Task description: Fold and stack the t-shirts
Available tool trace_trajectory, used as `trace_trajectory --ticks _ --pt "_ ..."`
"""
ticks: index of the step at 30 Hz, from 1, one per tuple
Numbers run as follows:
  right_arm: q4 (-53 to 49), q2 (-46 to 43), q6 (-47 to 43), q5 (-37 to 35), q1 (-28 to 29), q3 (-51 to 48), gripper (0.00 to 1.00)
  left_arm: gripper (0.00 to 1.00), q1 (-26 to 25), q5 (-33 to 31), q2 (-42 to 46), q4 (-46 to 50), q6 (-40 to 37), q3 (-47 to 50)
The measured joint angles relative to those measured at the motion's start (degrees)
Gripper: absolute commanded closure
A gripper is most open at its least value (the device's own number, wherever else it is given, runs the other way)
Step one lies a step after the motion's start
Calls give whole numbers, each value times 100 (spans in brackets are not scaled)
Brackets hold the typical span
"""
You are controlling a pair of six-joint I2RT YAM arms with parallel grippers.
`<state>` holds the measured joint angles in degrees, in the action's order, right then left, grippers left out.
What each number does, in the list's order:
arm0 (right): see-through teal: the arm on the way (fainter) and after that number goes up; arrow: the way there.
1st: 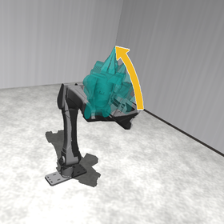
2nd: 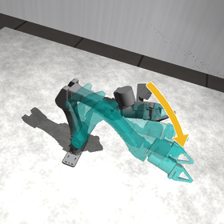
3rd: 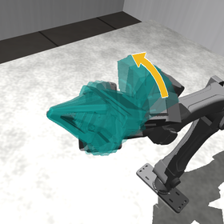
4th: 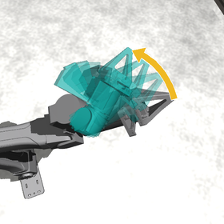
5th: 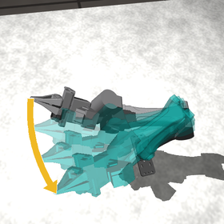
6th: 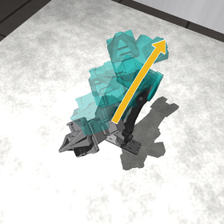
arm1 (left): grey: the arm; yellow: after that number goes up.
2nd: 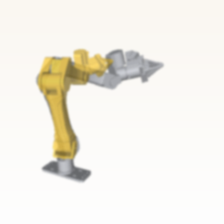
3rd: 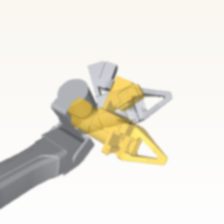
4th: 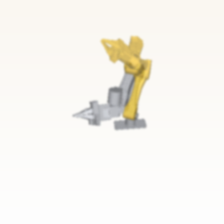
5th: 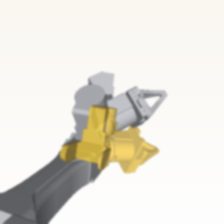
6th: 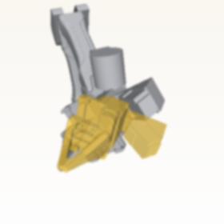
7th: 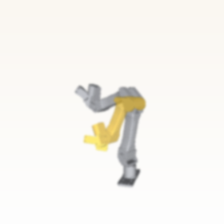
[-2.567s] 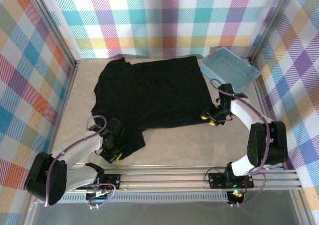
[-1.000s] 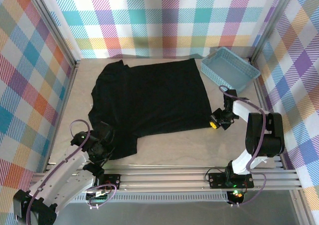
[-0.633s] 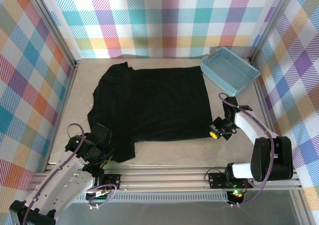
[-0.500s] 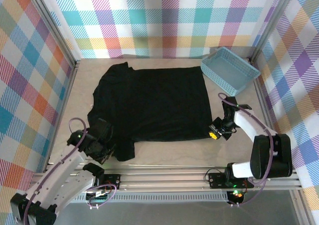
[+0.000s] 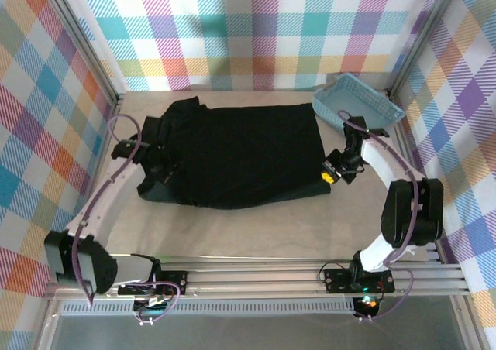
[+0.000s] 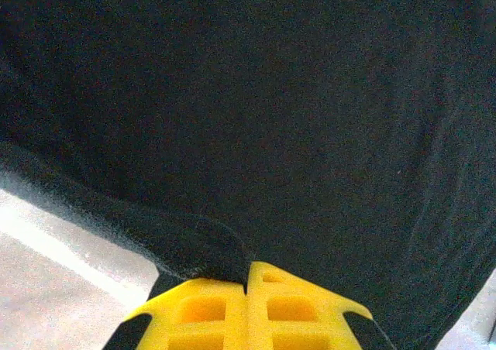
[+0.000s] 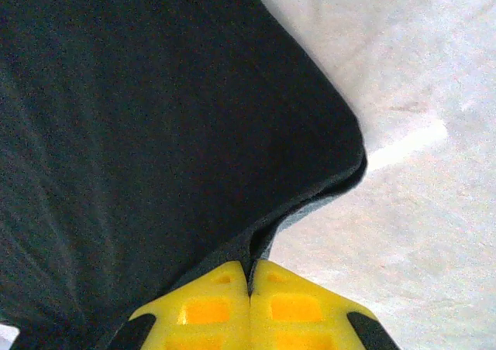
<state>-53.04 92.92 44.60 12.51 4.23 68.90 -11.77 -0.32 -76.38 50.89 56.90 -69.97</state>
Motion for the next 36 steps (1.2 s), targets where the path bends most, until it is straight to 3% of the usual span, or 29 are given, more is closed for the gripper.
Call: trace_trajectory --ticks 10,21,36 --pt "-2 901 146 -138 -2 892 100 100 540 81 -1036 -345 -717 -901" --pt "-46 1408 278 -461 -13 1469 100 100 809 66 -1349 -479 -920 -1165" --pt "-39 1628 431 -608 -74 1508 100 100 973 0 -1510 -503 -1078 -1167"
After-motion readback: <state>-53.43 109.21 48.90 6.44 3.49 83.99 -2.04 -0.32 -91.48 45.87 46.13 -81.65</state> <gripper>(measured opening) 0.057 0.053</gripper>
